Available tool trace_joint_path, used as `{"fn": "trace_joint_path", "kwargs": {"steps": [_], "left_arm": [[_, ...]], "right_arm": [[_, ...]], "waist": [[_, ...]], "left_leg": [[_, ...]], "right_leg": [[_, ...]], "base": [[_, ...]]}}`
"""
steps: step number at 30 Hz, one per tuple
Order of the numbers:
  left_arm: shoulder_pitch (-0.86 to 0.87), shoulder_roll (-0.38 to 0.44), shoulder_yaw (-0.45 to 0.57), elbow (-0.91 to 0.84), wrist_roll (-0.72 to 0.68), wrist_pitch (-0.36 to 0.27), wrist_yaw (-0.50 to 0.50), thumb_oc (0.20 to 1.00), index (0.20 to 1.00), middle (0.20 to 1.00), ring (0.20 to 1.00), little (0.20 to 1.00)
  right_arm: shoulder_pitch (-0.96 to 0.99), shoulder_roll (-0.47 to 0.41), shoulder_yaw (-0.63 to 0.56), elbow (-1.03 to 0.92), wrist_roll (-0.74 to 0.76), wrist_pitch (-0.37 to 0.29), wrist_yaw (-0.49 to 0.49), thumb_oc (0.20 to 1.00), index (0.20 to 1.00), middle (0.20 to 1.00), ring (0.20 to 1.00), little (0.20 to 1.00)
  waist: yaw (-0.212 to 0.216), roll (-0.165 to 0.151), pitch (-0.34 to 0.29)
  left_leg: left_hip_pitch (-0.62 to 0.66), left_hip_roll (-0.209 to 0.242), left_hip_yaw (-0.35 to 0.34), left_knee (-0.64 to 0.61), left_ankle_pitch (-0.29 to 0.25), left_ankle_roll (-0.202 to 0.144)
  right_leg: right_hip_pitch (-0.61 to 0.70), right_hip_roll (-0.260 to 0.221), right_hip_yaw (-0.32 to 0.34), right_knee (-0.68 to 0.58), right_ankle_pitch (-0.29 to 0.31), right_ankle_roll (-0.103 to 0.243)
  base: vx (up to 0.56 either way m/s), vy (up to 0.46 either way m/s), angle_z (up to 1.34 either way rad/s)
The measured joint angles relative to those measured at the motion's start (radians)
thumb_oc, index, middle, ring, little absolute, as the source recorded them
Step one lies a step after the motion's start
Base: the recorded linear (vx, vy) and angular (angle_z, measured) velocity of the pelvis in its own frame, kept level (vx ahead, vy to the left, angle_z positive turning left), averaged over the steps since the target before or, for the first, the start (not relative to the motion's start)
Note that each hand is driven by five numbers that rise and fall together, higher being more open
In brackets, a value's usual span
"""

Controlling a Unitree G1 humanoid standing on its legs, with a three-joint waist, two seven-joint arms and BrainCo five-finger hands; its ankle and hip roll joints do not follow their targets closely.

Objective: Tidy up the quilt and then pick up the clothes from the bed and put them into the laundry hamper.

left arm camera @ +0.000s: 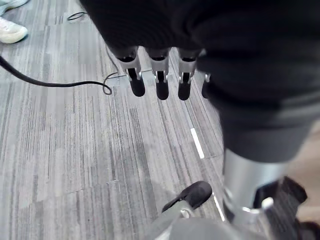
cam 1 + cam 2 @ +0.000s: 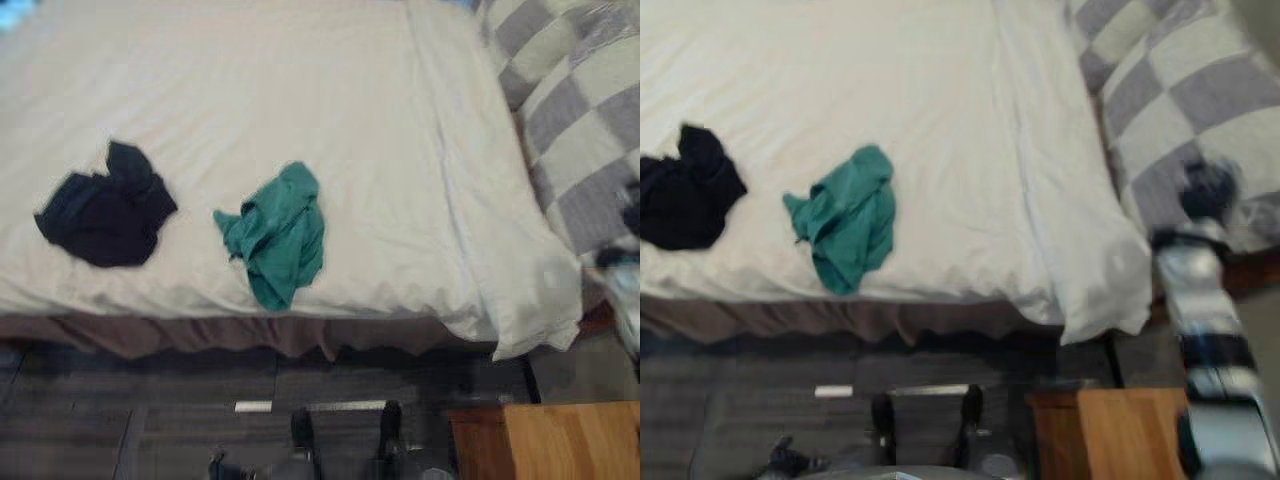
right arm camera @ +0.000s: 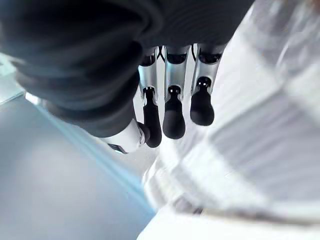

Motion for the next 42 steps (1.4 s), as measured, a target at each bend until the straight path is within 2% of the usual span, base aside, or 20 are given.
{"fn": "trace_joint_path", "kwargs": {"steps": [2,3,4,7,10,11,14,16,21,26,27,31,32,34,37,38,39,40,41,42], "left_arm": [[-0.084,-0.004,-0.021,-0.056,-0.032,-0.023,0.002,1.000,1.000,1.000,1.000,1.000],[-0.136,-0.007,-0.030,-0.061,-0.066,-0.031,0.003,1.000,1.000,1.000,1.000,1.000],[-0.143,-0.003,-0.028,-0.061,-0.079,-0.031,0.006,1.000,1.000,1.000,1.000,1.000],[-0.129,0.013,-0.025,-0.047,-0.116,-0.029,0.011,1.000,1.000,1.000,1.000,1.000],[-0.125,0.012,-0.011,-0.034,-0.118,-0.030,0.016,1.000,1.000,1.000,1.000,1.000],[-0.127,0.012,-0.006,-0.036,-0.118,-0.031,0.019,1.000,1.000,1.000,1.000,1.000],[-0.129,0.012,0.002,-0.039,-0.117,-0.034,0.025,1.000,1.000,1.000,1.000,1.000],[-0.117,0.003,0.023,-0.035,-0.115,-0.029,0.028,1.000,1.000,1.000,1.000,1.000],[-0.042,0.000,0.030,-0.026,-0.104,-0.024,0.031,1.000,1.000,1.000,1.000,1.000],[0.024,-0.019,0.060,0.010,-0.096,-0.005,0.027,1.000,1.000,1.000,1.000,1.000],[0.043,-0.030,0.062,0.020,-0.092,0.002,0.022,1.000,1.000,1.000,1.000,1.000],[0.031,-0.034,0.060,0.030,-0.070,0.001,0.016,1.000,1.000,1.000,1.000,1.000],[0.017,-0.033,0.058,0.027,-0.063,-0.003,0.005,1.000,1.000,1.000,1.000,1.000],[0.019,-0.036,0.057,0.028,-0.063,-0.002,-0.002,1.000,1.000,1.000,1.000,1.000],[-0.004,-0.032,0.046,0.037,-0.062,-0.001,-0.003,1.000,1.000,1.000,1.000,1.000],[-0.031,-0.029,0.034,0.038,-0.060,-0.003,-0.003,1.000,1.000,1.000,1.000,1.000],[-0.045,-0.025,0.033,0.040,-0.057,-0.007,-0.004,1.000,1.000,1.000,1.000,1.000],[-0.054,-0.026,0.033,0.038,-0.056,-0.010,-0.004,1.000,1.000,1.000,1.000,1.000],[-0.054,-0.033,0.029,0.035,-0.056,-0.011,-0.004,1.000,1.000,1.000,1.000,1.000],[-0.056,-0.036,0.023,0.044,-0.052,-0.016,-0.006,1.000,1.000,1.000,1.000,1.000]], "right_arm": [[-0.204,0.046,0.045,0.088,0.046,-0.021,0.010,0.200,0.200,0.200,0.200,0.200],[-0.349,0.056,0.100,0.261,0.085,-0.040,0.028,0.200,0.200,0.200,0.200,0.200],[-0.352,0.065,0.098,0.324,0.114,-0.036,0.028,0.200,0.200,0.200,0.200,0.200],[-0.244,0.154,0.041,0.424,0.159,-0.040,0.029,0.200,0.200,0.200,0.200,0.200],[-0.157,0.205,-0.029,0.370,0.165,-0.090,0.033,0.200,0.200,0.200,0.200,0.200],[-0.086,0.262,-0.077,0.358,0.165,-0.101,0.038,0.200,0.200,0.200,0.200,0.200],[0.062,0.345,-0.113,0.285,0.164,-0.134,0.053,0.200,0.200,0.200,0.200,0.200],[0.171,0.400,-0.164,0.258,0.168,-0.166,0.076,0.200,0.200,0.200,0.200,0.200],[0.388,0.458,-0.218,0.379,0.201,-0.089,0.094,0.200,0.200,0.200,0.200,0.200],[0.664,0.493,-0.240,0.514,0.207,0.007,0.106,0.200,0.200,0.200,0.200,0.200],[0.710,0.483,-0.236,0.536,0.206,0.018,0.113,1.000,1.000,1.000,1.000,1.000],[0.720,0.471,-0.202,0.564,0.205,0.032,0.130,1.000,1.000,1.000,1.000,1.000],[0.688,0.464,-0.141,0.615,0.192,0.040,0.167,1.000,1.000,1.000,1.000,1.000],[0.666,0.466,-0.094,0.618,0.180,0.045,0.190,1.000,1.000,1.000,1.000,1.000],[0.621,0.457,0.039,0.662,0.091,0.064,0.227,1.000,1.000,1.000,1.000,1.000],[0.620,0.461,0.069,0.663,0.042,0.074,0.239,1.000,1.000,1.000,1.000,1.000],[0.620,0.462,0.100,0.663,0.002,0.078,0.248,1.000,1.000,1.000,1.000,1.000],[0.614,0.465,0.111,0.663,-0.022,0.080,0.260,1.000,1.000,1.000,1.000,1.000],[0.609,0.461,0.108,0.660,-0.046,0.079,0.268,1.000,1.000,1.000,1.000,1.000],[0.603,0.468,0.116,0.653,-0.073,0.078,0.273,1.000,1.000,1.000,1.000,1.000]], "waist": [[0.059,0.055,0.109],[0.089,0.105,0.167],[0.106,0.116,0.176],[0.106,0.111,0.214],[0.080,0.096,0.232],[0.072,0.083,0.226],[0.048,0.059,0.212],[0.038,0.050,0.174],[-0.009,0.023,0.039],[-0.063,0.023,-0.012],[-0.091,0.033,-0.032],[-0.102,0.029,-0.045],[-0.104,0.028,-0.080],[-0.102,0.027,-0.107],[-0.063,0.034,-0.110],[-0.049,0.020,-0.107],[-0.049,-0.002,-0.100],[-0.043,-0.011,-0.095],[-0.038,-0.007,-0.096],[-0.035,-0.002,-0.090]], "left_leg": [[-0.064,0.001,-0.006,0.025,0.013,0.000],[-0.127,0.000,-0.009,0.044,0.012,-0.010],[-0.145,-0.002,-0.001,0.041,0.013,-0.010],[-0.137,-0.010,0.003,0.043,0.013,0.001],[-0.093,-0.018,0.021,0.038,0.004,0.016],[-0.045,-0.019,0.023,0.019,0.003,0.017],[0.021,-0.016,0.025,0.002,-0.018,0.005],[0.056,-0.017,0.024,-0.012,-0.024,0.007],[0.098,-0.022,0.024,-0.030,-0.033,0.002],[0.164,-0.024,0.029,-0.037,-0.044,-0.007],[0.180,-0.015,0.032,-0.038,-0.068,-0.009],[0.189,-0.011,0.046,-0.039,-0.071,-0.013],[0.182,-0.001,0.047,-0.043,-0.080,-0.025],[0.174,0.000,0.046,-0.044,-0.082,-0.021],[0.122,0.007,0.033,0.043,-0.105,-0.033],[0.084,0.007,0.026,0.100,-0.129,-0.054],[0.062,-0.001,0.035,0.150,-0.150,-0.052],[0.052,0.010,0.037,0.168,-0.150,-0.050],[0.054,0.036,0.029,0.163,-0.147,-0.057],[0.052,0.092,-0.004,0.175,-0.155,-0.092]], "right_leg": [[-0.066,-0.005,-0.004,0.041,-0.001,-0.005],[-0.140,-0.017,-0.003,0.100,-0.006,-0.012],[-0.170,-0.024,-0.004,0.125,-0.014,-0.024],[-0.195,-0.044,-0.002,0.198,-0.055,-0.028],[-0.165,-0.052,0.010,0.208,-0.065,-0.028],[-0.124,-0.050,0.017,0.200,-0.069,-0.022],[-0.067,-0.045,0.022,0.187,-0.096,-0.013],[-0.025,-0.042,0.017,0.175,-0.104,-0.011],[0.033,-0.039,0.011,0.119,-0.104,-0.009],[0.127,-0.032,0.023,0.043,-0.089,0.008],[0.149,-0.018,0.035,0.003,-0.068,0.007],[0.168,-0.011,0.054,-0.036,-0.041,0.009],[0.156,-0.002,0.059,-0.037,-0.038,0.012],[0.143,-0.001,0.060,-0.037,-0.040,0.009],[0.134,-0.003,0.070,-0.012,-0.042,0.005],[0.128,-0.037,0.046,-0.014,-0.022,-0.026],[0.134,-0.059,0.027,-0.028,-0.011,-0.065],[0.132,-0.075,0.026,-0.032,-0.009,-0.074],[0.128,-0.079,0.027,-0.031,-0.016,-0.056],[0.136,-0.098,0.021,-0.037,-0.006,-0.055]], "base": [[-0.22,-0.031,0.26],[-0.15,-0.001,0.16],[-0.13,0.021,0.23],[-0.03,0.014,0.05],[0.03,0.040,-0.08],[0.04,0.033,-0.06],[0.09,0.032,-0.02],[0.03,0.004,-0.01],[0.12,0.029,0.00],[0.09,0.019,-0.13],[0.04,0.004,-0.46],[0.01,-0.013,-0.19],[0.00,-0.012,-0.08],[-0.06,-0.002,-0.10],[-0.11,0.133,0.10],[-0.04,0.178,0.49],[-0.02,0.240,0.44],[-0.03,0.294,0.27],[-0.04,0.440,0.16],[-0.04,0.738,0.22]]}}
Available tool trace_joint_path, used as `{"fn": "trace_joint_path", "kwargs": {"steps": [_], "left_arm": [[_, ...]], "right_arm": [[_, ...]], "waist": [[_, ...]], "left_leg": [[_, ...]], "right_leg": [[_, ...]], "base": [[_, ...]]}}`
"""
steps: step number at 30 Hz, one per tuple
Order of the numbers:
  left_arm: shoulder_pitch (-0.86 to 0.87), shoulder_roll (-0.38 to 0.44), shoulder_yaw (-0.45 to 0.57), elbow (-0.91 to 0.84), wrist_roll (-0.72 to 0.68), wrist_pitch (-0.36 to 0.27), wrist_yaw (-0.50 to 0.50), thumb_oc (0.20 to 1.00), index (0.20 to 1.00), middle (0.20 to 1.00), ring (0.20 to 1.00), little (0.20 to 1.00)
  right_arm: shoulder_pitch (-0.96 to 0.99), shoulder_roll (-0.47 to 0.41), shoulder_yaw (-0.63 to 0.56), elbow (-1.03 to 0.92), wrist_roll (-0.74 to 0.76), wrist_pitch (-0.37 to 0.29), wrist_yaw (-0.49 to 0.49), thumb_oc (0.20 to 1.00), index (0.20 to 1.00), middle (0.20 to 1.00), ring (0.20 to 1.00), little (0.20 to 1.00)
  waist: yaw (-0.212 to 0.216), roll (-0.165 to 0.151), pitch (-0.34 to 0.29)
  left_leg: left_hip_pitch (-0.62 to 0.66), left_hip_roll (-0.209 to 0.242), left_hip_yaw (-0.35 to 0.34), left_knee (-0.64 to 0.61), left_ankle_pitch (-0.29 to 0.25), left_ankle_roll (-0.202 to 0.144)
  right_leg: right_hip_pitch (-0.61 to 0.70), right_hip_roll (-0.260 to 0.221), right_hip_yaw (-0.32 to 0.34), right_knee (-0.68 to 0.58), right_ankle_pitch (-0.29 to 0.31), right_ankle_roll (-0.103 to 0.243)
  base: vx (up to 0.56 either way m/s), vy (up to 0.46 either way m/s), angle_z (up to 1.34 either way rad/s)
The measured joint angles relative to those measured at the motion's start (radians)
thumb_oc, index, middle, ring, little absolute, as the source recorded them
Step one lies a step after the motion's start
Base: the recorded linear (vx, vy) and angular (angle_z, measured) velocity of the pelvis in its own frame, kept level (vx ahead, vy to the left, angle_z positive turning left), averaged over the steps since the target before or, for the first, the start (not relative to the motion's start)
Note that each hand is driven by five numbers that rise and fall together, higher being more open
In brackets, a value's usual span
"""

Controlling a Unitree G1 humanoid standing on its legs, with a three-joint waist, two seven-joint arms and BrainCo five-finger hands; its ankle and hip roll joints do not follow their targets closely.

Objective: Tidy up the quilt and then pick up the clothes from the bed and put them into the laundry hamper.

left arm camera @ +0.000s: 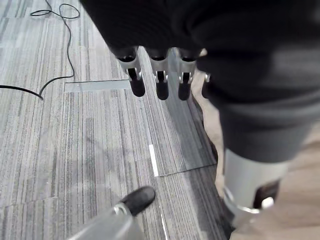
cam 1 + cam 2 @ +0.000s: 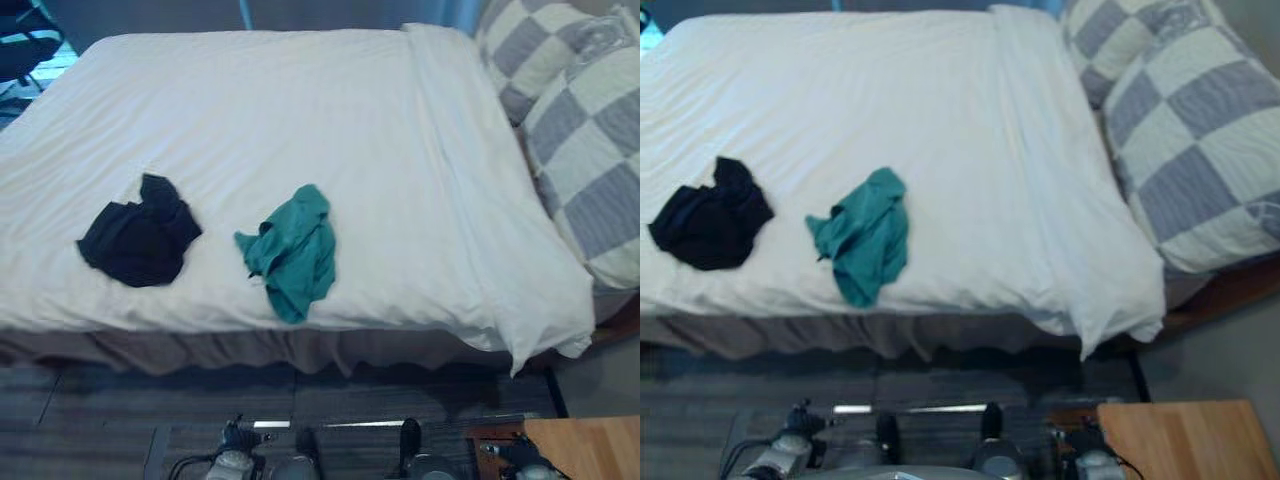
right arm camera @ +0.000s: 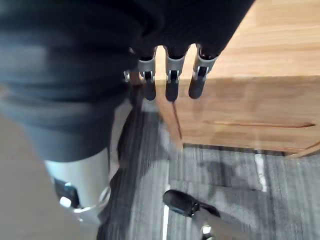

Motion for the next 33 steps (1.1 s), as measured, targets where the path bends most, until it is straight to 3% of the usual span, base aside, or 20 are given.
{"fn": "trace_joint_path", "kwargs": {"steps": [3,5,7,8,9,10,11,12,13,14,16,17,19,20,22,26,27,29,32,33], "left_arm": [[-0.037,-0.008,0.000,0.042,0.033,-0.009,-0.001,1.000,1.000,1.000,1.000,1.000],[-0.039,-0.032,-0.004,0.032,0.033,-0.013,0.000,1.000,1.000,1.000,1.000,1.000],[-0.020,-0.062,-0.010,-0.003,0.033,-0.018,-0.002,1.000,1.000,1.000,1.000,1.000],[-0.061,-0.035,-0.016,0.017,0.033,-0.014,-0.005,1.000,1.000,1.000,1.000,1.000],[-0.080,-0.010,-0.019,0.025,0.033,-0.012,-0.003,1.000,1.000,1.000,1.000,1.000],[-0.080,0.007,-0.026,0.026,0.033,-0.012,-0.001,1.000,1.000,1.000,1.000,1.000],[-0.066,0.056,-0.052,0.003,0.035,-0.005,-0.001,1.000,1.000,1.000,1.000,1.000],[-0.058,0.075,-0.075,0.007,0.037,-0.004,-0.003,1.000,1.000,1.000,1.000,1.000],[-0.052,0.082,-0.082,0.016,0.038,-0.004,-0.005,1.000,1.000,1.000,1.000,1.000],[-0.051,0.089,-0.081,-0.007,0.048,-0.008,-0.004,1.000,1.000,1.000,1.000,1.000],[-0.054,0.082,-0.081,-0.002,0.073,-0.003,-0.007,1.000,1.000,1.000,1.000,1.000],[-0.053,0.068,-0.081,0.009,0.075,0.010,-0.017,1.000,1.000,1.000,1.000,1.000],[-0.054,0.028,-0.080,0.010,0.086,0.016,-0.026,1.000,1.000,1.000,1.000,1.000],[-0.054,0.028,-0.080,0.010,0.086,0.016,-0.026,1.000,1.000,1.000,1.000,1.000],[-0.044,-0.037,-0.087,-0.027,0.123,0.004,-0.039,1.000,1.000,1.000,1.000,1.000],[-0.067,-0.048,-0.079,-0.055,0.144,-0.013,-0.030,1.000,1.000,1.000,1.000,1.000],[-0.100,-0.029,-0.102,-0.061,0.144,-0.014,-0.017,1.000,1.000,1.000,1.000,1.000],[-0.105,-0.010,-0.172,-0.128,0.145,-0.008,0.010,1.000,1.000,1.000,1.000,1.000],[-0.093,-0.034,-0.156,-0.120,0.157,-0.028,0.013,1.000,1.000,1.000,1.000,1.000],[-0.119,-0.057,-0.162,-0.117,0.157,-0.027,0.012,1.000,1.000,1.000,1.000,1.000]], "right_arm": [[-0.011,0.010,0.023,-0.002,-0.056,0.019,0.051,1.000,1.000,1.000,1.000,1.000],[-0.008,0.010,-0.011,-0.002,-0.056,0.023,0.067,1.000,1.000,1.000,1.000,1.000],[0.038,-0.003,-0.075,-0.044,-0.055,0.010,0.073,1.000,1.000,1.000,1.000,1.000],[0.048,0.039,-0.076,0.010,-0.055,0.027,0.071,1.000,1.000,1.000,1.000,1.000],[0.058,0.081,-0.071,0.006,-0.046,0.032,0.065,1.000,1.000,1.000,1.000,1.000],[0.043,0.097,-0.073,0.009,-0.048,0.032,0.062,1.000,1.000,1.000,1.000,1.000],[0.062,0.122,-0.039,-0.013,-0.050,0.038,0.062,1.000,1.000,1.000,1.000,1.000],[0.058,0.133,-0.029,-0.010,-0.048,0.030,0.058,1.000,1.000,1.000,1.000,1.000],[0.070,0.138,-0.025,-0.008,-0.049,0.030,0.057,1.000,1.000,1.000,1.000,1.000],[0.070,0.144,0.014,-0.016,-0.050,0.028,0.062,1.000,1.000,1.000,1.000,1.000],[0.035,0.103,0.074,-0.040,-0.056,0.023,0.061,1.000,1.000,1.000,1.000,1.000],[0.013,0.083,0.110,-0.047,-0.058,0.021,0.061,1.000,1.000,1.000,1.000,1.000],[-0.007,0.063,0.124,-0.068,-0.059,0.020,0.062,1.000,1.000,1.000,1.000,1.000],[-0.007,0.063,0.124,-0.068,-0.059,0.020,0.062,1.000,1.000,1.000,1.000,1.000],[-0.112,0.073,0.173,-0.086,-0.100,0.011,0.073,1.000,1.000,1.000,1.000,1.000],[-0.174,0.080,0.213,-0.057,-0.149,-0.005,0.075,1.000,1.000,1.000,1.000,1.000],[-0.190,0.084,0.240,-0.022,-0.177,0.002,0.075,1.000,1.000,1.000,1.000,1.000],[-0.199,0.065,0.270,-0.068,-0.209,0.014,0.066,1.000,1.000,1.000,1.000,1.000],[-0.216,0.065,0.254,-0.035,-0.214,0.010,0.060,1.000,1.000,1.000,1.000,1.000],[-0.197,0.041,0.252,-0.046,-0.214,0.011,0.058,1.000,1.000,1.000,1.000,1.000]], "waist": [[0.006,0.017,-0.004],[0.000,0.034,-0.007],[0.014,0.051,-0.010],[0.003,-0.040,-0.008],[0.007,-0.071,-0.009],[0.011,-0.079,0.000],[0.031,-0.117,0.009],[0.034,-0.125,0.011],[0.027,-0.123,0.009],[0.047,-0.076,0.001],[0.041,-0.031,0.015],[0.022,-0.015,0.025],[-0.003,-0.007,0.032],[-0.003,-0.007,0.032],[-0.017,0.048,0.080],[0.004,0.011,0.116],[0.015,0.006,0.117],[0.003,0.034,0.113],[0.017,0.069,0.088],[-0.012,0.085,0.079]], "left_leg": [[0.002,0.215,-0.056,-0.081,0.054,-0.111],[0.009,0.280,-0.026,-0.110,0.066,-0.104],[0.026,0.270,-0.016,-0.120,0.066,-0.104],[-0.002,0.149,-0.003,-0.065,0.119,-0.121],[-0.035,0.118,0.008,-0.025,0.094,-0.121],[-0.034,0.112,0.016,-0.026,0.103,-0.116],[-0.014,0.079,0.055,0.002,0.089,-0.065],[-0.004,0.070,0.067,0.013,0.074,-0.053],[0.016,0.067,0.057,0.000,0.053,-0.038],[0.024,0.097,0.051,-0.035,0.048,-0.016],[0.067,0.107,0.046,-0.131,0.091,0.047],[0.081,0.094,0.062,-0.158,0.113,0.066],[0.094,0.031,0.056,-0.185,0.124,0.046],[0.094,0.031,0.056,-0.185,0.124,0.046],[0.098,-0.026,0.032,-0.081,0.108,-0.003],[-0.082,-0.062,-0.035,0.382,0.176,-0.132],[-0.142,-0.047,-0.055,0.457,0.169,-0.125],[-0.126,0.047,-0.051,0.202,0.079,-0.074],[0.011,0.099,-0.052,-0.176,0.108,-0.035],[0.004,0.082,-0.052,-0.177,0.142,-0.030]], "right_leg": [[-0.005,-0.049,-0.022,0.004,0.011,0.063],[-0.008,-0.103,-0.018,0.005,0.020,0.096],[0.001,-0.163,-0.010,0.009,0.065,0.149],[-0.006,-0.309,-0.017,0.034,0.151,0.166],[-0.054,-0.343,-0.017,0.062,0.259,0.116],[-0.085,-0.355,-0.021,0.091,0.273,0.109],[-0.110,-0.357,-0.066,0.140,0.373,-0.001],[-0.126,-0.376,-0.099,0.214,0.405,-0.039],[-0.135,-0.375,-0.101,0.285,0.343,0.022],[-0.194,-0.236,-0.083,0.451,0.052,0.167],[-0.254,-0.011,-0.069,0.587,-0.147,0.093],[-0.249,0.092,-0.086,0.562,-0.206,0.015],[-0.201,0.183,-0.127,0.347,-0.218,-0.014],[-0.201,0.183,-0.127,0.347,-0.218,-0.014],[-0.108,0.179,-0.067,0.214,-0.164,-0.090],[-0.046,0.105,-0.023,0.222,-0.172,-0.110],[-0.008,0.087,-0.018,0.175,-0.162,-0.092],[0.063,0.141,0.023,0.078,-0.124,-0.049],[0.070,0.191,0.105,0.038,-0.105,-0.043],[0.072,0.190,0.100,0.033,-0.103,-0.039]], "base": [[-0.02,0.630,0.36],[0.03,0.521,0.33],[0.04,0.434,0.35],[0.03,0.623,0.47],[0.05,0.687,0.41],[0.02,0.532,-0.12],[0.05,0.403,-0.25],[0.06,0.388,-0.02],[0.15,0.702,0.16],[0.17,0.590,0.28],[0.12,0.306,0.13],[0.12,0.136,0.33],[0.26,0.216,0.43],[0.26,0.253,0.33],[0.09,0.138,0.18],[0.08,0.117,-0.13],[0.23,0.472,-0.21],[0.33,0.601,-0.69],[0.13,0.251,-1.10],[0.10,0.297,-0.40]]}}
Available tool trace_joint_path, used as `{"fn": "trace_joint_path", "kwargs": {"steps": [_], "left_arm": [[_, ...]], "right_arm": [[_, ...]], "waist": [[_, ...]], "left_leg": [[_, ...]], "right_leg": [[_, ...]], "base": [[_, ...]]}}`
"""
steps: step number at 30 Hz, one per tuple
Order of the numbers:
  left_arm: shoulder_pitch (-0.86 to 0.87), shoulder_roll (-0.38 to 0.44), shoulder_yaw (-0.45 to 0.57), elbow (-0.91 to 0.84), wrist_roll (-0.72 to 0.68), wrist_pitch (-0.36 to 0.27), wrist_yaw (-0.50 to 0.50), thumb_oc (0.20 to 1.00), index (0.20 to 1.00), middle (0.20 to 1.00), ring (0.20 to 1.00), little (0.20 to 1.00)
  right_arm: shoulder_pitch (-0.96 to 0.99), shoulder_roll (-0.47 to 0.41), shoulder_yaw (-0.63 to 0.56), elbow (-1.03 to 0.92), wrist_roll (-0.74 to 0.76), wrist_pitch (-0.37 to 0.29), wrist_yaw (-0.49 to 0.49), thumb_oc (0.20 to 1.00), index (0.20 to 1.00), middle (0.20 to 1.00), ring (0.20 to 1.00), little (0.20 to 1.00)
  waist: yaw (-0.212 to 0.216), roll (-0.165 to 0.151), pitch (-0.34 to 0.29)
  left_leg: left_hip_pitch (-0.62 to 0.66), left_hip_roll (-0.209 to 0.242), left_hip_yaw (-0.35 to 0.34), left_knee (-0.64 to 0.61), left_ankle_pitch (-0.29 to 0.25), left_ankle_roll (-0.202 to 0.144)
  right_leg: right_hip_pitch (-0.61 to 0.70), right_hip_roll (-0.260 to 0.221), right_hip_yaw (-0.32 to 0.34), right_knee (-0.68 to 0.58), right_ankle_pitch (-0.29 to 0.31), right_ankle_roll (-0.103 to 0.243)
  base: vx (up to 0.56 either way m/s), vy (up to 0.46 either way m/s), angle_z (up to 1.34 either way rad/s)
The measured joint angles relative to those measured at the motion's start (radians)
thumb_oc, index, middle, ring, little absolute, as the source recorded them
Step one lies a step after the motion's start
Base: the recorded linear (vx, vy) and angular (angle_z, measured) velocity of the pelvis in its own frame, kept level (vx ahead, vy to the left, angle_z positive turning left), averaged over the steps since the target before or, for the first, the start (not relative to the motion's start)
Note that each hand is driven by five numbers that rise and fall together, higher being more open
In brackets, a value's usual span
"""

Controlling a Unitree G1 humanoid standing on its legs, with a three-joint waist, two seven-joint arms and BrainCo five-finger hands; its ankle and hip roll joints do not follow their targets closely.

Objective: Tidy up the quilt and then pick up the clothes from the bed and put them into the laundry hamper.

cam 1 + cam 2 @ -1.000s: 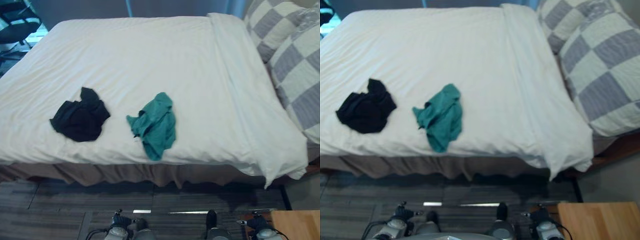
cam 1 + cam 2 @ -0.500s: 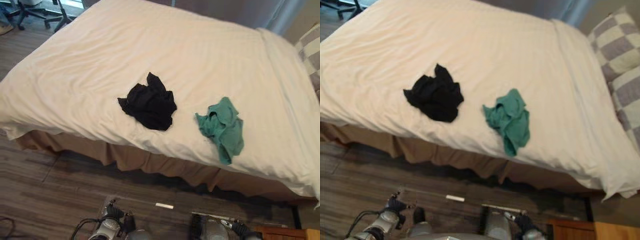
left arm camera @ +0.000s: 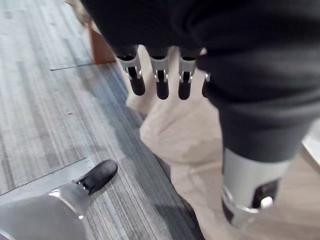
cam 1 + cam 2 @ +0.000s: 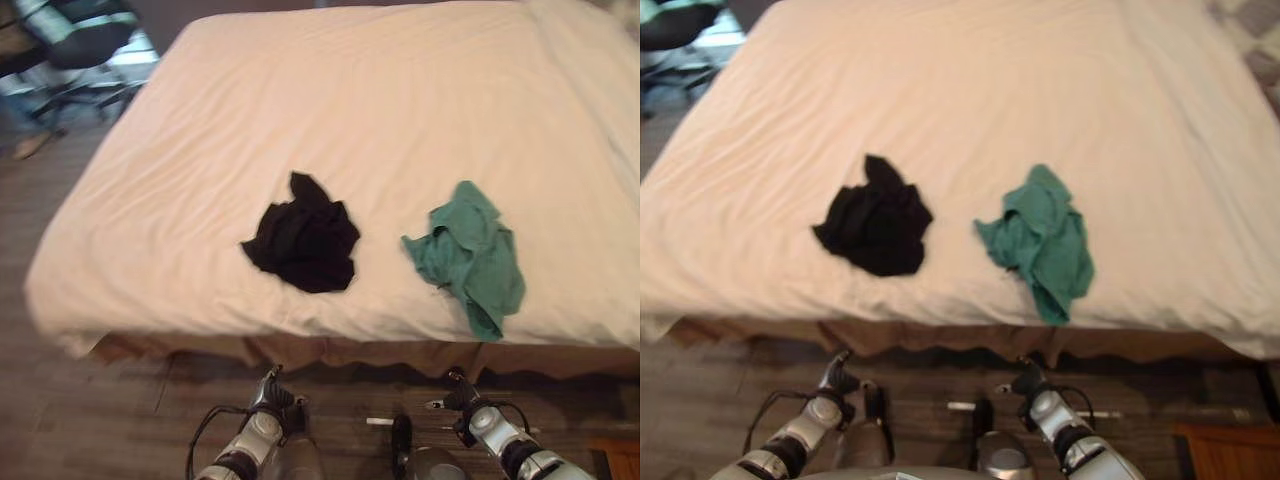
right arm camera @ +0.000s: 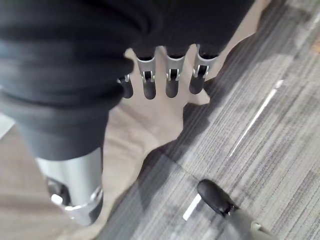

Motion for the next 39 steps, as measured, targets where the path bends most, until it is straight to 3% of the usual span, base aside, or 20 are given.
{"fn": "trace_joint_path", "kwargs": {"steps": [1,2,3,6,8,9,10,13,14,17,19,20,23,24,27,28,32,34,35,39], "left_arm": [[-0.024,-0.010,-0.010,-0.005,0.009,0.001,-0.002,1.000,1.000,1.000,1.000,1.000],[-0.019,-0.015,-0.012,0.002,0.027,0.001,-0.005,1.000,1.000,1.000,1.000,1.000],[-0.033,-0.008,-0.019,0.004,0.034,0.006,-0.006,1.000,1.000,1.000,1.000,1.000],[-0.037,0.030,-0.036,0.005,0.039,0.017,-0.006,1.000,1.000,1.000,1.000,1.000],[-0.038,0.042,-0.024,0.036,0.046,0.023,-0.003,1.000,1.000,1.000,1.000,1.000],[-0.038,0.047,-0.006,0.051,0.046,0.022,-0.002,1.000,1.000,1.000,1.000,1.000],[-0.029,0.033,0.080,0.108,0.017,0.028,0.015,1.000,1.000,1.000,1.000,1.000],[0.055,0.042,0.171,0.113,-0.053,0.046,0.059,1.000,1.000,1.000,1.000,1.000],[0.096,0.055,0.218,0.114,-0.095,0.041,0.069,1.000,1.000,1.000,1.000,1.000],[0.179,0.029,0.434,0.143,-0.244,0.045,0.100,1.000,1.000,1.000,1.000,1.000],[0.203,0.047,0.453,0.163,-0.326,0.044,0.132,1.000,1.000,1.000,1.000,1.000],[0.195,0.051,0.554,0.162,-0.389,0.039,0.134,1.000,1.000,1.000,1.000,1.000],[0.179,0.119,0.666,0.190,-0.529,0.014,0.174,1.000,1.000,1.000,1.000,1.000],[0.152,0.192,0.690,0.199,-0.582,0.015,0.190,1.000,1.000,1.000,1.000,1.000],[0.129,0.304,0.708,0.181,-0.603,0.005,0.237,1.000,1.000,1.000,1.000,1.000],[0.135,0.350,0.712,0.132,-0.595,0.000,0.284,1.000,1.000,1.000,1.000,1.000],[0.204,0.390,0.675,-0.172,-0.471,0.003,0.425,1.000,1.000,1.000,1.000,1.000],[0.233,0.397,0.657,-0.319,-0.371,-0.007,0.472,1.000,1.000,1.000,1.000,1.000],[0.275,0.411,0.630,-0.486,-0.274,0.001,0.513,1.000,1.000,1.000,1.000,1.000],[0.305,0.478,0.587,-0.718,-0.087,-0.003,0.489,1.000,1.000,1.000,1.000,1.000]], "right_arm": [[0.024,-0.019,-0.022,-0.006,0.000,0.007,0.002,1.000,1.000,1.000,1.000,1.000],[0.036,-0.015,-0.032,0.002,0.001,0.016,0.000,1.000,1.000,1.000,1.000,1.000],[0.060,-0.010,-0.039,0.004,0.002,0.026,-0.004,1.000,1.000,1.000,1.000,1.000],[0.083,0.058,-0.061,0.002,0.010,0.027,-0.002,1.000,1.000,1.000,1.000,1.000],[0.093,0.095,-0.068,0.006,0.012,0.021,-0.002,1.000,1.000,1.000,1.000,1.000],[0.094,0.104,-0.098,0.004,0.013,0.016,-0.001,1.000,1.000,1.000,1.000,1.000],[0.100,0.112,-0.153,0.026,0.040,0.020,-0.006,1.000,1.000,1.000,1.000,1.000],[0.116,0.115,-0.191,0.076,0.062,0.029,-0.032,1.000,1.000,1.000,1.000,1.000],[0.151,0.113,-0.246,0.085,0.098,0.027,-0.034,1.000,1.000,1.000,1.000,1.000],[0.195,0.069,-0.401,0.099,0.184,0.027,-0.058,1.000,1.000,1.000,1.000,1.000],[0.240,-0.011,-0.401,0.120,0.220,0.030,-0.082,1.000,1.000,1.000,1.000,1.000],[0.237,-0.019,-0.474,0.113,0.255,0.029,-0.083,1.000,1.000,1.000,1.000,1.000],[0.254,-0.058,-0.576,0.097,0.328,0.021,-0.131,1.000,1.000,1.000,1.000,1.000],[0.271,-0.097,-0.619,0.077,0.364,0.016,-0.160,1.000,1.000,1.000,1.000,1.000],[0.301,-0.153,-0.649,0.017,0.362,0.008,-0.232,1.000,1.000,1.000,1.000,1.000],[0.327,-0.184,-0.649,-0.049,0.333,0.017,-0.287,1.000,1.000,1.000,1.000,1.000],[0.415,-0.280,-0.616,-0.297,0.122,0.026,-0.420,1.000,1.000,1.000,1.000,1.000],[0.409,-0.297,-0.620,-0.356,0.042,0.029,-0.467,1.000,1.000,1.000,1.000,1.000],[0.416,-0.318,-0.622,-0.431,-0.019,0.032,-0.491,1.000,1.000,1.000,1.000,1.000],[0.426,-0.384,-0.615,-0.530,-0.158,0.055,-0.472,1.000,1.000,1.000,1.000,1.000]], "waist": [[-0.016,-0.003,0.000],[-0.019,-0.004,-0.003],[-0.027,-0.037,-0.003],[-0.029,-0.086,-0.020],[-0.029,-0.089,-0.022],[-0.027,-0.088,-0.022],[-0.016,-0.096,-0.028],[-0.004,-0.116,-0.064],[-0.004,-0.115,-0.079],[-0.004,-0.077,-0.106],[-0.003,-0.054,-0.130],[-0.007,-0.055,-0.130],[-0.015,-0.073,-0.147],[-0.017,-0.083,-0.155],[-0.016,-0.090,-0.159],[-0.017,-0.089,-0.160],[-0.018,-0.079,-0.161],[-0.015,-0.079,-0.163],[-0.015,-0.078,-0.162],[-0.013,-0.079,-0.160]], "left_leg": [[0.008,-0.008,0.003,0.011,0.001,0.005],[0.042,-0.033,0.013,-0.009,0.008,0.019],[0.086,-0.068,0.032,-0.040,0.034,0.047],[0.100,-0.112,0.056,-0.039,0.014,0.079],[0.103,-0.142,0.055,-0.039,-0.006,0.108],[0.106,-0.153,0.055,-0.040,-0.012,0.115],[0.123,-0.173,0.055,-0.040,-0.025,0.118],[0.144,-0.203,0.053,-0.046,-0.055,0.114],[0.148,-0.203,0.046,-0.047,-0.058,0.110],[0.176,-0.168,0.053,-0.046,-0.066,0.095],[0.175,-0.143,0.051,-0.042,-0.058,0.072],[0.174,-0.137,0.052,-0.040,-0.055,0.070],[0.177,-0.129,0.057,-0.040,-0.054,0.066],[0.178,-0.133,0.058,-0.040,-0.055,0.065],[0.176,-0.144,0.059,-0.046,-0.064,0.065],[0.176,-0.151,0.058,-0.046,-0.072,0.067],[0.176,-0.162,0.057,-0.046,-0.069,0.070],[0.174,-0.161,0.055,-0.046,-0.065,0.071],[0.172,-0.160,0.054,-0.047,-0.065,0.070],[0.169,-0.160,0.049,-0.047,-0.064,0.071]], "right_leg": [[0.007,-0.005,0.001,-0.004,0.001,0.002],[0.014,-0.013,0.008,-0.001,-0.012,0.026],[0.014,-0.041,0.019,0.029,-0.029,0.051],[-0.032,-0.101,0.010,0.096,-0.053,0.085],[-0.048,-0.151,-0.020,0.054,-0.037,0.112],[-0.055,-0.167,-0.015,0.042,-0.026,0.130],[-0.042,-0.202,-0.019,-0.004,0.001,0.172],[-0.033,-0.255,-0.026,-0.035,0.017,0.194],[-0.023,-0.260,-0.029,-0.032,0.069,0.202],[0.009,-0.223,-0.040,-0.034,0.078,0.188],[0.006,-0.197,-0.042,-0.033,0.071,0.177],[0.006,-0.190,-0.045,-0.033,0.072,0.174],[0.006,-0.182,-0.044,-0.033,0.072,0.172],[0.006,-0.187,-0.042,-0.033,0.072,0.173],[0.008,-0.200,-0.041,-0.034,0.072,0.174],[0.008,-0.206,-0.039,-0.034,0.071,0.179],[0.010,-0.215,-0.040,-0.038,0.073,0.184],[0.010,-0.217,-0.040,-0.038,0.075,0.186],[0.009,-0.216,-0.041,-0.038,0.074,0.187],[0.011,-0.216,-0.043,-0.039,0.074,0.186]], "base": [[0.13,0.354,-0.09],[0.04,0.183,-0.14],[0.04,0.180,-0.17],[0.02,0.068,-0.26],[0.04,0.033,-0.16],[0.08,-0.030,0.05],[0.07,-0.033,0.10],[0.09,-0.016,0.15],[0.10,-0.005,0.21],[0.04,-0.006,0.03],[0.07,-0.012,-0.02],[0.00,0.000,0.00],[0.04,0.001,-0.04],[0.03,0.003,-0.03],[0.00,0.000,0.00],[0.00,0.000,0.00],[0.00,0.000,0.01],[0.00,0.003,0.05],[0.00,0.000,0.00],[0.00,-0.006,0.03]]}}
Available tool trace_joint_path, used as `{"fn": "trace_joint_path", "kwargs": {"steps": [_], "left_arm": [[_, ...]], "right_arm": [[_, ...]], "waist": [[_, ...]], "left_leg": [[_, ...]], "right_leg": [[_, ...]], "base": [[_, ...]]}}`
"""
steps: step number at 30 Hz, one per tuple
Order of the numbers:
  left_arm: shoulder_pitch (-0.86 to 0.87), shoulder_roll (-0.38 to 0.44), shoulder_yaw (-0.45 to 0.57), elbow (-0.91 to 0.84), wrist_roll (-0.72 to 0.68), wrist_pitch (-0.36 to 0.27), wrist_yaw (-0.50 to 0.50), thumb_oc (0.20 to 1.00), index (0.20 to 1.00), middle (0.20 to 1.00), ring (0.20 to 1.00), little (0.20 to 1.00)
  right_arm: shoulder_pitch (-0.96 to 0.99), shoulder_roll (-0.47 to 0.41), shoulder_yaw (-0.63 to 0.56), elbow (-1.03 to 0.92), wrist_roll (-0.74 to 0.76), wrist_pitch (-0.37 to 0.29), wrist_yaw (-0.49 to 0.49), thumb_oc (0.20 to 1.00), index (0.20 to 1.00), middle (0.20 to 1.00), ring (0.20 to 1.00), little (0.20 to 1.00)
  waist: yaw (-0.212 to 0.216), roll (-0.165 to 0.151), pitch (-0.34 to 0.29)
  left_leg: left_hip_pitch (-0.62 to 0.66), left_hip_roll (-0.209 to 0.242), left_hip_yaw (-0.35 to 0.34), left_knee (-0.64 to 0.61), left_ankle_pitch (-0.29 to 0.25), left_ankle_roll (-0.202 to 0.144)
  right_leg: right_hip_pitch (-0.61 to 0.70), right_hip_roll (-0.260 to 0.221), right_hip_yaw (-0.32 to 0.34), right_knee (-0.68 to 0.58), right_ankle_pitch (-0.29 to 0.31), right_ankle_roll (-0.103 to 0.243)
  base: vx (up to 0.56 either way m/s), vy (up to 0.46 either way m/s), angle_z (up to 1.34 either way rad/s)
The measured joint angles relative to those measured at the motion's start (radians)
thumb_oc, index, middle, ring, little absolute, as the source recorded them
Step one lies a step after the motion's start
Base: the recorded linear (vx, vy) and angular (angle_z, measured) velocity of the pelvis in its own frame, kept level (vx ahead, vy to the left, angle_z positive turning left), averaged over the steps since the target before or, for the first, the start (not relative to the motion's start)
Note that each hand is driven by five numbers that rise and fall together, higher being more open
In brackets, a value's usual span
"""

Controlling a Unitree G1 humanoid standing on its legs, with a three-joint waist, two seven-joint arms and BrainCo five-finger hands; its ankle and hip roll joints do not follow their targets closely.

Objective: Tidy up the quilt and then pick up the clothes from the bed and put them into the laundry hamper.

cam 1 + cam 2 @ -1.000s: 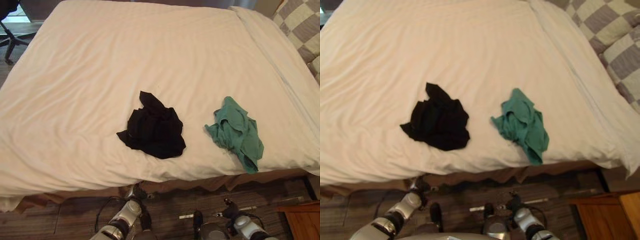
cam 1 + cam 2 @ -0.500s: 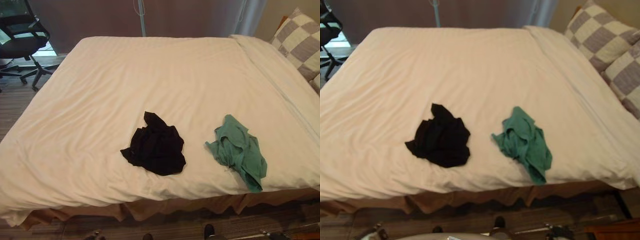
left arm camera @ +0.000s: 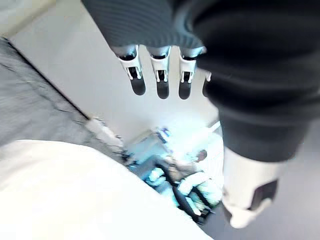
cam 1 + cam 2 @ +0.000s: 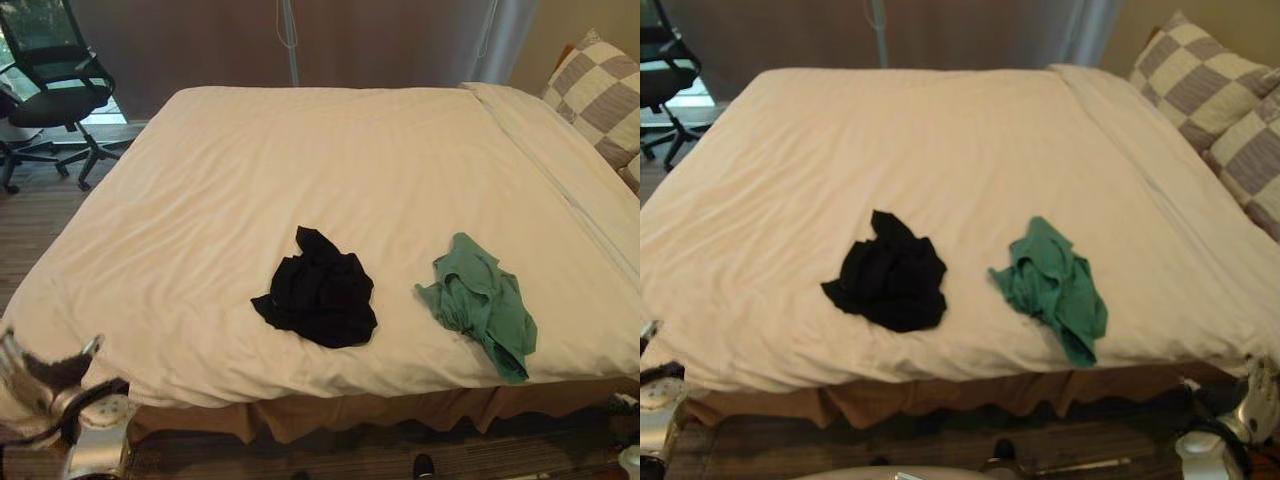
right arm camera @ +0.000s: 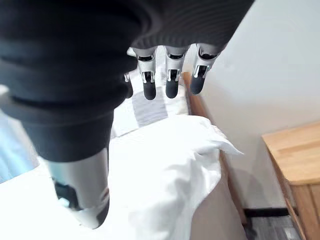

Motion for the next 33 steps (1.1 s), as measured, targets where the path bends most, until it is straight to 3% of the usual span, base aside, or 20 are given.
{"fn": "trace_joint_path", "kwargs": {"steps": [2,4,5,11,12,15,21,26,27,28,29,33], "left_arm": [[-0.015,0.120,-0.059,-0.072,0.075,-0.016,-0.082,1.000,1.000,1.000,1.000,1.000],[-0.057,0.181,-0.083,-0.102,0.130,-0.048,-0.133,1.000,1.000,1.000,1.000,1.000],[-0.092,0.248,-0.176,-0.110,0.171,-0.060,-0.191,1.000,1.000,1.000,1.000,1.000],[-0.273,0.138,-0.397,0.027,0.246,-0.045,-0.323,1.000,1.000,1.000,1.000,1.000],[-0.340,0.102,-0.471,0.076,0.280,-0.016,-0.347,1.000,1.000,1.000,1.000,1.000],[-0.454,0.055,-0.569,0.149,0.320,0.023,-0.370,1.000,1.000,1.000,1.000,1.000],[-0.650,-0.026,-0.679,0.289,0.429,0.049,-0.384,1.000,1.000,1.000,1.000,1.000],[-0.809,-0.054,-0.759,0.399,0.470,0.078,-0.367,1.000,1.000,1.000,1.000,1.000],[-0.833,-0.055,-0.783,0.419,0.478,0.076,-0.371,0.520,0.520,0.520,0.520,0.520],[-0.838,-0.055,-0.793,0.420,0.478,0.076,-0.369,0.278,0.278,0.278,0.278,0.278],[-0.849,-0.055,-0.794,0.424,0.479,0.073,-0.367,0.200,0.200,0.200,0.200,0.200],[-0.870,-0.066,-0.780,0.452,0.474,0.056,-0.349,0.200,0.200,0.200,0.200,0.200]], "right_arm": [[-0.001,-0.068,0.017,-0.060,-0.079,0.000,0.046,1.000,1.000,1.000,1.000,1.000],[-0.032,-0.108,0.036,-0.095,-0.128,-0.003,0.074,1.000,1.000,1.000,1.000,1.000],[-0.045,-0.185,0.119,-0.126,-0.173,-0.016,0.117,1.000,1.000,1.000,1.000,1.000],[-0.238,-0.190,0.276,-0.146,-0.235,-0.050,0.206,1.000,1.000,1.000,1.000,1.000],[-0.285,-0.190,0.298,-0.166,-0.235,-0.044,0.215,1.000,1.000,1.000,1.000,1.000],[-0.351,-0.186,0.305,-0.225,-0.236,-0.044,0.215,1.000,1.000,1.000,1.000,1.000],[-0.454,-0.185,0.337,-0.350,-0.237,-0.070,0.211,1.000,1.000,1.000,1.000,1.000],[-0.487,-0.189,0.413,-0.383,-0.236,-0.085,0.208,1.000,1.000,1.000,1.000,1.000],[-0.506,-0.189,0.446,-0.384,-0.236,-0.098,0.207,1.000,1.000,1.000,1.000,1.000],[-0.515,-0.189,0.456,-0.385,-0.236,-0.102,0.206,1.000,1.000,1.000,1.000,1.000],[-0.534,-0.190,0.474,-0.385,-0.236,-0.104,0.206,1.000,1.000,1.000,1.000,1.000],[-0.619,-0.195,0.546,-0.375,-0.235,-0.115,0.207,1.000,1.000,1.000,1.000,1.000]], "waist": [[-0.001,-0.001,0.002],[0.000,0.002,0.004],[-0.003,0.006,0.006],[-0.027,0.019,0.020],[-0.028,0.021,0.052],[-0.038,0.031,0.102],[-0.086,0.051,0.221],[-0.108,0.080,0.269],[-0.112,0.091,0.273],[-0.112,0.094,0.272],[-0.111,0.094,0.272],[-0.109,0.086,0.274]], "left_leg": [[0.002,0.000,-0.001,0.000,0.006,0.005],[0.001,-0.001,0.000,0.000,0.009,0.002],[0.000,-0.002,0.002,0.000,0.011,0.002],[-0.012,0.002,0.007,0.006,0.022,-0.001],[-0.022,0.003,0.008,0.007,0.030,0.000],[-0.067,0.004,0.010,0.007,0.047,0.003],[-0.135,0.001,0.056,0.007,0.060,0.008],[-0.176,0.000,0.088,0.007,0.062,0.010],[-0.181,0.002,0.094,0.007,0.059,0.008],[-0.188,0.002,0.096,0.007,0.058,0.007],[-0.198,0.003,0.100,0.007,0.058,0.007],[-0.208,0.005,0.116,0.007,0.058,0.007]], "right_leg": [[-0.002,0.000,-0.002,0.000,0.002,-0.002],[0.001,0.000,-0.002,0.000,0.002,-0.001],[-0.003,-0.002,0.000,0.000,0.001,0.002],[-0.024,0.009,0.001,0.000,0.007,-0.001],[-0.035,0.011,0.003,0.000,0.014,-0.003],[-0.082,0.012,0.010,0.000,0.029,-0.006],[-0.185,0.012,0.054,0.004,0.060,-0.006],[-0.247,0.013,0.081,0.004,0.077,-0.011],[-0.256,0.016,0.087,0.004,0.077,-0.011],[-0.265,0.016,0.089,0.004,0.077,-0.011],[-0.278,0.017,0.092,0.004,0.076,-0.010],[-0.296,0.020,0.106,0.005,0.078,-0.009]], "base": [[0.01,-0.005,0.02],[-0.01,-0.006,-0.02],[0.00,0.000,0.00],[-0.06,-0.021,-0.03],[-0.17,-0.029,-0.02],[-0.12,-0.013,-0.05],[-0.11,0.002,-0.22],[-0.04,0.003,-0.16],[-0.01,0.002,-0.19],[-0.01,0.006,-0.14],[0.00,-0.003,-0.08],[0.02,-0.038,-0.10]]}}
